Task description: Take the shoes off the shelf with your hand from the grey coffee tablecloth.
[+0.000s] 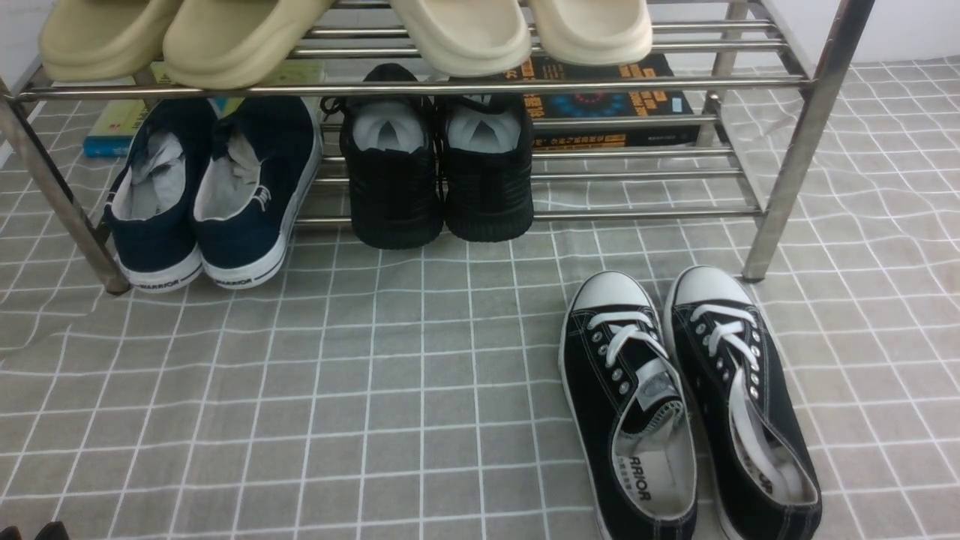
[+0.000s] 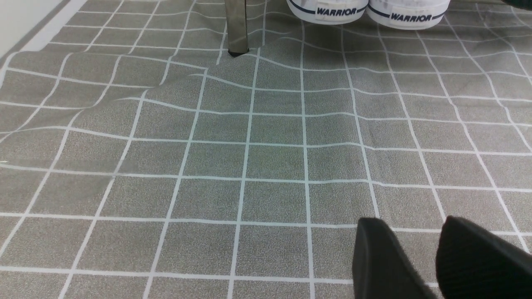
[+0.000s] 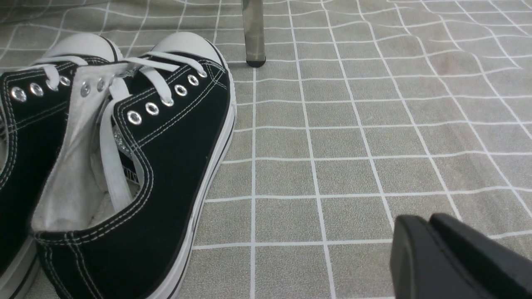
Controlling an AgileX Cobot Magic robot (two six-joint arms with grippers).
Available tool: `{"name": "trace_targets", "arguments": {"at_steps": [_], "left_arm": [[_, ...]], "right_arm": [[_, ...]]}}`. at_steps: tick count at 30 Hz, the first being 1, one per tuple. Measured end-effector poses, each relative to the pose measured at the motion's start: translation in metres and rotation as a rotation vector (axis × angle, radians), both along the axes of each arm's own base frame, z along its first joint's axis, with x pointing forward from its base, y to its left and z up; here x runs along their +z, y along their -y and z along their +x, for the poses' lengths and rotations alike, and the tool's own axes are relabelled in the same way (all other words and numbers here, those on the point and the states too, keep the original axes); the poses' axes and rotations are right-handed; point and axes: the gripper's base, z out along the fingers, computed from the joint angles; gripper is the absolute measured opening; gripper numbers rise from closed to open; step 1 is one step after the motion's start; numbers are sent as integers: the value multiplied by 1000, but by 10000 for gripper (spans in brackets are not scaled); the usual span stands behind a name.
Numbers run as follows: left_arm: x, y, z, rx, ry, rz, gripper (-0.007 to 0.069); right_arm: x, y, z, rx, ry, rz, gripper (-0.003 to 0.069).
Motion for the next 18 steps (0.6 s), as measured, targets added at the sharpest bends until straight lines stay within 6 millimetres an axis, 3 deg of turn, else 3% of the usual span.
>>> {"name": "trace_targets", "arguments": {"at_steps": [18], "left_arm": [[0, 0, 0, 0, 0, 0, 240]], "right_arm": [[0, 0, 0, 0, 0, 0, 86]]}}
